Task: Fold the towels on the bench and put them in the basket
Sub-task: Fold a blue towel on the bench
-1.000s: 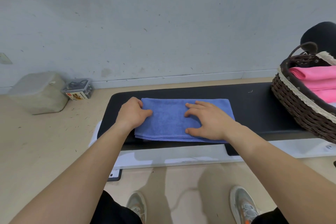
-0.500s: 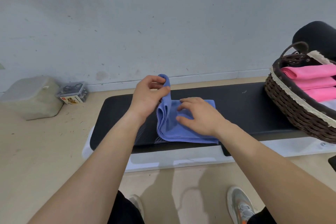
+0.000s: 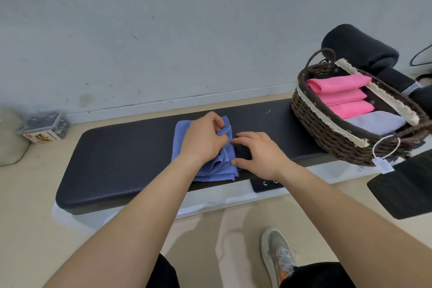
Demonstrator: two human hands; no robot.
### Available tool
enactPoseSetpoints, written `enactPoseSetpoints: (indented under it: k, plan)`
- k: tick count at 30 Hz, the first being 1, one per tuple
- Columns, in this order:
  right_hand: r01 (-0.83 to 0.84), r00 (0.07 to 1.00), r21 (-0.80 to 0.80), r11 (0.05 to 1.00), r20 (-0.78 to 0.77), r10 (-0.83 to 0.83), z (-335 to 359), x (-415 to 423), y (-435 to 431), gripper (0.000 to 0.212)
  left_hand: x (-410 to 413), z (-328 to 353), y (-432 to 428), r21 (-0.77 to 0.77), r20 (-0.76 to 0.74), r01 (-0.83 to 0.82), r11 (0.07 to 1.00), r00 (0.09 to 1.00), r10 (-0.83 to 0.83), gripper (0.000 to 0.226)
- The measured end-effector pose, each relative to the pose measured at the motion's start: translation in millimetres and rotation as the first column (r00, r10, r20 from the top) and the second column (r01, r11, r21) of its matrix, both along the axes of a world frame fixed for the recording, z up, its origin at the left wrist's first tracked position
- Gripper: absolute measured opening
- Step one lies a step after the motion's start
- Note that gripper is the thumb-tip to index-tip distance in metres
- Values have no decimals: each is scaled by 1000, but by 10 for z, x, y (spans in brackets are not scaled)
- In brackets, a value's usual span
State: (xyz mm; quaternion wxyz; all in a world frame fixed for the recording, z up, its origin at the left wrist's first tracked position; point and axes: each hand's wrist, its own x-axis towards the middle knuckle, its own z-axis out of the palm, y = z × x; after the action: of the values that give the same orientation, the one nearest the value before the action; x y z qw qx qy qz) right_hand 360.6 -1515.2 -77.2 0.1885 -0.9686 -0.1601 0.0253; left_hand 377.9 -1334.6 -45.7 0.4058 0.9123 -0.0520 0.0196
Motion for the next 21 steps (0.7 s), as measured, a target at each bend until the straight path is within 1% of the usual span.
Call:
enactPoseSetpoints:
  k: [3,5,7,8,9,10,11,12,13,15,17,19,21]
  plan:
    - [-8,999,-8,1000,-42,8,20,10,-38,58,-14,-70,-112,86,-4,35,996,999,-35,16]
    - [-10,999,4,1000,-47,10,43,18,-56,45,-25,-71,-129,79,-13,57,995,998,-56,16]
    - [73,996,90,993,54,-78,95,24,-39,29,-34,-10,-67,-10,-3,54,998,999,-54,15]
    - [132,982,154,979,115,-150,131,26,-4,27,-34,38,0,-14,44,34,999,998,-34,12]
    - [171,963,216,961,172,-209,173,25,55,27,-29,78,91,34,115,4,999,993,-8,11]
    - [169,946,254,952,231,-229,220,17,138,28,-24,102,196,106,185,-30,994,983,10,12]
    - [131,934,252,959,292,-204,259,9,239,31,-14,104,305,178,234,-50,983,972,8,17]
    - [75,931,211,975,335,-144,285,-2,350,36,-3,83,408,247,252,-45,968,968,-19,22]
    - [22,937,141,990,342,-70,291,-14,461,43,11,40,496,316,244,-15,949,968,-66,28]
    - [-32,964,-44,999,262,42,229,-35,617,58,30,-64,605,433,179,73,898,970,-165,38]
    - [-40,985,-218,975,157,75,115,-24,636,66,35,-137,639,494,116,132,860,969,-216,45]
    - [-44,994,-294,955,80,71,36,12,573,70,44,-184,653,536,72,154,830,971,-227,50]
    - [-54,998,-297,953,16,62,-20,44,499,72,51,-249,664,580,9,183,794,973,-231,54]
